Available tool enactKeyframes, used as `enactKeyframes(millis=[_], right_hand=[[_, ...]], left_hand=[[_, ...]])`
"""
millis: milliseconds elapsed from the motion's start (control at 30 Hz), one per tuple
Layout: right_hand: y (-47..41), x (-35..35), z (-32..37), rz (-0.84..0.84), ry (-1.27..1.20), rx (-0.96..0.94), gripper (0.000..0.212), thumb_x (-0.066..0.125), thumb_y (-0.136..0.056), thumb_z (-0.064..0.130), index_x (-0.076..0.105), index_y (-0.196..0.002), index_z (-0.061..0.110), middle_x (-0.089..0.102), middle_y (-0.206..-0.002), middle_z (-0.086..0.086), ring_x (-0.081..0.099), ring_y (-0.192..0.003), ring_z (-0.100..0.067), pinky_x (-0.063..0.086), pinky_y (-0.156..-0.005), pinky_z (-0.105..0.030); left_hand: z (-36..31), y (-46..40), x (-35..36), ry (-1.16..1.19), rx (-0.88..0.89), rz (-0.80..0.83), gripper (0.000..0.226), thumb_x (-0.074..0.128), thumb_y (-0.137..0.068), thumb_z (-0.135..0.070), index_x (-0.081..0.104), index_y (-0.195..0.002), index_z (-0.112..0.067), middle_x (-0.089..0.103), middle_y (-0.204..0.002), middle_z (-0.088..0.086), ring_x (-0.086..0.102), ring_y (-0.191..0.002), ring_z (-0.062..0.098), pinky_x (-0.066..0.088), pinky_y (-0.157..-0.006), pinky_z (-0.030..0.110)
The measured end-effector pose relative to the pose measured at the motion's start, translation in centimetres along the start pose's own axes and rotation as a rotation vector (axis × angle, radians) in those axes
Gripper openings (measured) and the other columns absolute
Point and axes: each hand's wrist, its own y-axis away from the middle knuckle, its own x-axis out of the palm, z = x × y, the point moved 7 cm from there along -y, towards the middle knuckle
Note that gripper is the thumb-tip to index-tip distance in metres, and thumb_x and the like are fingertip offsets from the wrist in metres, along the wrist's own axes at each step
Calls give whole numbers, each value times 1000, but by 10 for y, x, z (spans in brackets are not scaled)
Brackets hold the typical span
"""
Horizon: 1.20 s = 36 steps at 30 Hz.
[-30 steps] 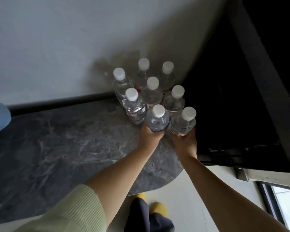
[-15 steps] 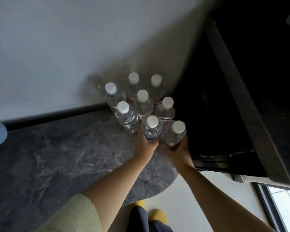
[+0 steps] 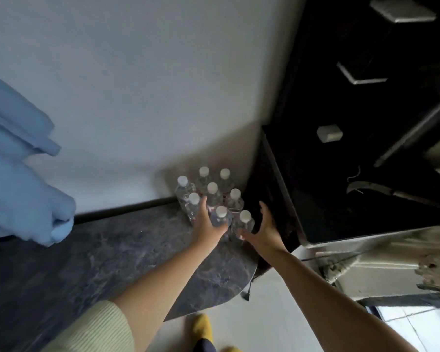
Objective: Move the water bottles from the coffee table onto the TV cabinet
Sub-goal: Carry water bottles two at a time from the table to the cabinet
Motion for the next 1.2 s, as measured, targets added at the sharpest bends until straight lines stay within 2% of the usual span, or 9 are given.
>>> enactKeyframes(millis=[33, 100, 200, 367, 467, 633, 733, 933, 1200], right_hand=[[6, -8, 15, 3, 46, -33, 98, 75, -80, 34, 11, -153, 24, 25, -157, -5, 34, -140, -22, 32, -109, -31], [14, -25, 44, 15, 132, -82, 91, 72, -84, 33, 14, -153, 22, 23, -156, -8, 37, -137, -25, 35, -107, -33], [28, -47, 91, 15, 286, -173, 83, 69, -86, 35, 21, -151, 20, 24, -154, -9, 33, -139, -26, 34, -110, -37], [46, -71, 154, -29, 658, -265, 67, 63, -89, 37, 34, -145, 15, 32, -148, -12, 34, -136, -30, 36, -109, -42], [67, -75, 185, -51, 870, -234, 58, 57, -91, 36, 39, -142, 14, 35, -145, -13, 36, -134, -31, 37, -106, -46], [104, -59, 228, -40, 1101, -272, 53, 55, -92, 23, 40, -141, 11, 34, -147, -13, 33, -136, -32, 31, -110, -53], [128, -48, 252, -76, 1167, -334, 48, 54, -91, 17, 44, -138, 12, 38, -144, -13, 37, -135, -31, 34, -109, -54], [185, 4, 288, -74, 1159, -439, 44, 51, -94, 20, 46, -137, 12, 43, -141, -12, 41, -131, -31, 38, -106, -51], [317, 168, 327, 91, 1156, -663, 44, 53, -91, 23, 48, -134, 15, 45, -136, -9, 42, -129, -30, 36, -103, -45]], left_hand=[[-18, 4, -9, -26, 11, 1, 89, 74, -81, -11, 19, -151, -16, 45, -129, 4, 47, -123, 17, 37, -95, 24], [-53, 11, -24, -134, 66, 21, 85, 73, -84, -20, 21, -151, -22, 43, -136, 2, 46, -120, 12, 39, -97, 26], [-105, 27, -47, -274, 162, 50, 76, 70, -85, -26, 27, -148, -24, 39, -145, 7, 45, -127, 22, 43, -103, 37], [-171, 56, -85, -583, 264, -11, 66, 65, -88, -27, 34, -146, -17, 43, -140, 11, 46, -125, 28, 43, -96, 36], [-187, 82, -112, -751, 259, -53, 59, 59, -89, -30, 37, -142, -18, 45, -137, 11, 44, -125, 29, 42, -96, 41], [-197, 120, -161, -916, 245, -105, 54, 57, -90, -31, 39, -138, -15, 43, -137, 12, 43, -125, 31, 40, -96, 43], [-199, 143, -191, -935, 237, -143, 55, 56, -91, -33, 37, -139, -15, 43, -138, 13, 42, -125, 32, 39, -95, 43], [-176, 206, -256, -992, 213, -234, 56, 54, -92, -34, 35, -142, -16, 40, -140, 12, 39, -128, 31, 37, -97, 43], [-68, 351, -398, -996, -46, -376, 49, 57, -90, -32, 43, -134, -15, 43, -137, 12, 39, -129, 31, 39, -98, 43]])
